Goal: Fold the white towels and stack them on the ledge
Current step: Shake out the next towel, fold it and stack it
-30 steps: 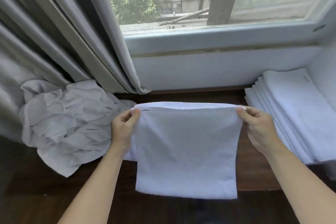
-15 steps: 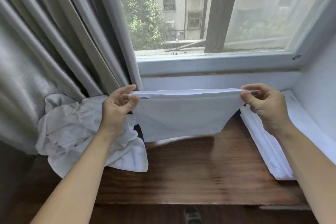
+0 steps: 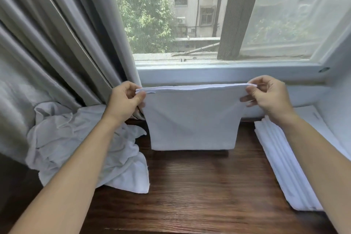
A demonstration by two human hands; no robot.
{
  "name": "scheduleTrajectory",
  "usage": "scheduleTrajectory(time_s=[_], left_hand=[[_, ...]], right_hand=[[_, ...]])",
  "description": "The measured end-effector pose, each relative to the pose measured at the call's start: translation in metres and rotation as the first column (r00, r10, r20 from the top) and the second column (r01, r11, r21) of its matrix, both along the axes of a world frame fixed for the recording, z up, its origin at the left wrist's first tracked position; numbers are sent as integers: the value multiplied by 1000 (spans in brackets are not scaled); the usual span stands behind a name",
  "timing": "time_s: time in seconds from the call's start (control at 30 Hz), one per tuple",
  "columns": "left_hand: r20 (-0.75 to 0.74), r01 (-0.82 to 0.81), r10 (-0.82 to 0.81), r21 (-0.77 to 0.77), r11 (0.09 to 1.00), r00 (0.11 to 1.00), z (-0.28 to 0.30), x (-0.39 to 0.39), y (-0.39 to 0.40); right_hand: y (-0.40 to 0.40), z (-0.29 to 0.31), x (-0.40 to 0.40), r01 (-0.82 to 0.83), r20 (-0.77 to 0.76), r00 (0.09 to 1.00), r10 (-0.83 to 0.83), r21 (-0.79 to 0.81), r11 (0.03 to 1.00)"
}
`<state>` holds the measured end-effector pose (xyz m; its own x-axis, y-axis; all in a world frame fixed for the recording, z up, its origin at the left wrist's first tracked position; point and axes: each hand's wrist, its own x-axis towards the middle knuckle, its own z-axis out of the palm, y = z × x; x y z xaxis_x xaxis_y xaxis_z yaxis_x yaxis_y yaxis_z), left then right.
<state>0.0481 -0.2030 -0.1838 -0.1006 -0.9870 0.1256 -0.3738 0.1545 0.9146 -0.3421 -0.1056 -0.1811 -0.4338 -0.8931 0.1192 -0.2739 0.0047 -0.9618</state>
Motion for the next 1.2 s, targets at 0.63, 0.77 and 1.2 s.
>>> scheduleTrajectory(time_s=[0.63,0.77,1.2], left_hand=[[266,155,-260,361,920,928,-148,100,235],[339,111,-267,415,903,902,-172,114,280],[125,1,-41,302,953,991,-155,45,159]], right_hand=[[264,-139,92,-15,-185,977,109,449,893],[301,-164,111,-21,-114,988,101,555,831],[183,-152,69,41,-157,987,29,424,905]])
